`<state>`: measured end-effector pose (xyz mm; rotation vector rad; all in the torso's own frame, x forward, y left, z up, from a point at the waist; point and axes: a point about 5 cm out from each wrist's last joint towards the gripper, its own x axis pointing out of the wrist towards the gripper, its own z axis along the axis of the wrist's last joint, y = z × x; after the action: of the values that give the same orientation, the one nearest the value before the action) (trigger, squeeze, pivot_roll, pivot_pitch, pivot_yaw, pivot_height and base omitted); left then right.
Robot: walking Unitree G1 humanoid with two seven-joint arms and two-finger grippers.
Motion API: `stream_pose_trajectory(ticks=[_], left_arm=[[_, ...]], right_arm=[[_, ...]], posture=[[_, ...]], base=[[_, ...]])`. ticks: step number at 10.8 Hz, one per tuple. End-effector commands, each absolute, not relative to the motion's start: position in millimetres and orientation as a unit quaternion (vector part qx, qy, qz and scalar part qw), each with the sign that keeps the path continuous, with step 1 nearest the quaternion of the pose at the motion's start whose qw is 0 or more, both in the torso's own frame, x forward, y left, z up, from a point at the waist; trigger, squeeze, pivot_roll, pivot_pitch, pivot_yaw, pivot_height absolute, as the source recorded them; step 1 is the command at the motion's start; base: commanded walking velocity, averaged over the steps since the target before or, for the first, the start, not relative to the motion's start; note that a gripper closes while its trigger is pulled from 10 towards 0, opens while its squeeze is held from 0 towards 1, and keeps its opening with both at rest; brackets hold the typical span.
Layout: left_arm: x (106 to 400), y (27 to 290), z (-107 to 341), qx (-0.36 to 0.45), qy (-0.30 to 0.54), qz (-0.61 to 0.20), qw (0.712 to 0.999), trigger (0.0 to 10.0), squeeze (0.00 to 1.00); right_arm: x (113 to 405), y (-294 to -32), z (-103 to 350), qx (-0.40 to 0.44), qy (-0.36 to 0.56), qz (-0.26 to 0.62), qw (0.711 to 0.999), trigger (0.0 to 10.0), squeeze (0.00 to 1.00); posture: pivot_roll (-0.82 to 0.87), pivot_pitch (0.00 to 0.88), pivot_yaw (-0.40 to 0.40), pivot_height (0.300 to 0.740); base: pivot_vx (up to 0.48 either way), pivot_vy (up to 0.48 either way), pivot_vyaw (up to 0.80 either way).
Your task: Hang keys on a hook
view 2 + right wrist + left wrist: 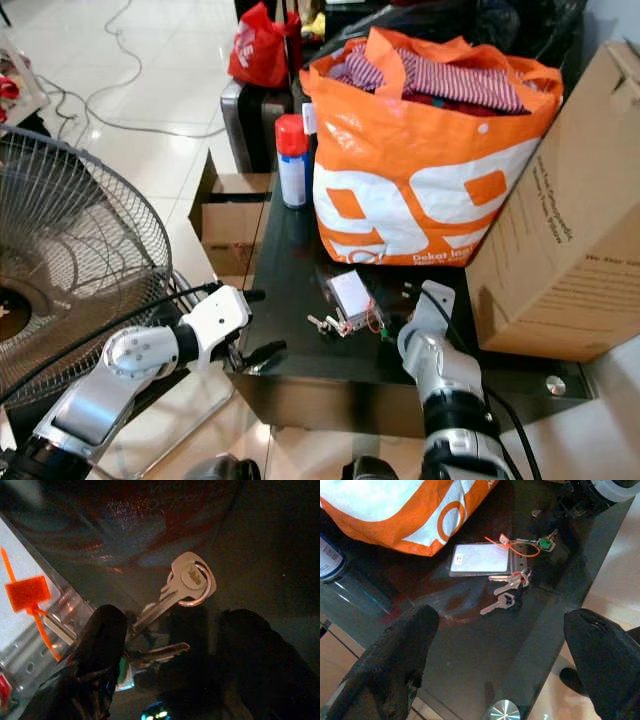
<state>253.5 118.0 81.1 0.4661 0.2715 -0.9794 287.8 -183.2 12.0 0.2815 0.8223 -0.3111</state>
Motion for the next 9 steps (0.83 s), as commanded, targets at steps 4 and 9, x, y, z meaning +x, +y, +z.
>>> stream_pose_trajectory(ticks=[4,9], left_arm=[[254.7,121.4,80.3,0.233,0.133,-0.469,0.842,10.0,0.0],[254.8,120.8,80.4,0.232,0.133,-0.471,0.841,10.0,0.0]], right_arm=[[286.7,-187.4,2.6,0.175,0.404,-0.189,0.878,10.0,0.0],[283.8,-193.7,-4.9,0.19,0.422,-0.2,0.863,0.0,0.0]], posture=[[-0.07,0.082,0.043,0.74],[-0.07,0.092,0.043,0.74]], base=[[0.0,0.0,0.0],[0.0,0.0,0.0]])
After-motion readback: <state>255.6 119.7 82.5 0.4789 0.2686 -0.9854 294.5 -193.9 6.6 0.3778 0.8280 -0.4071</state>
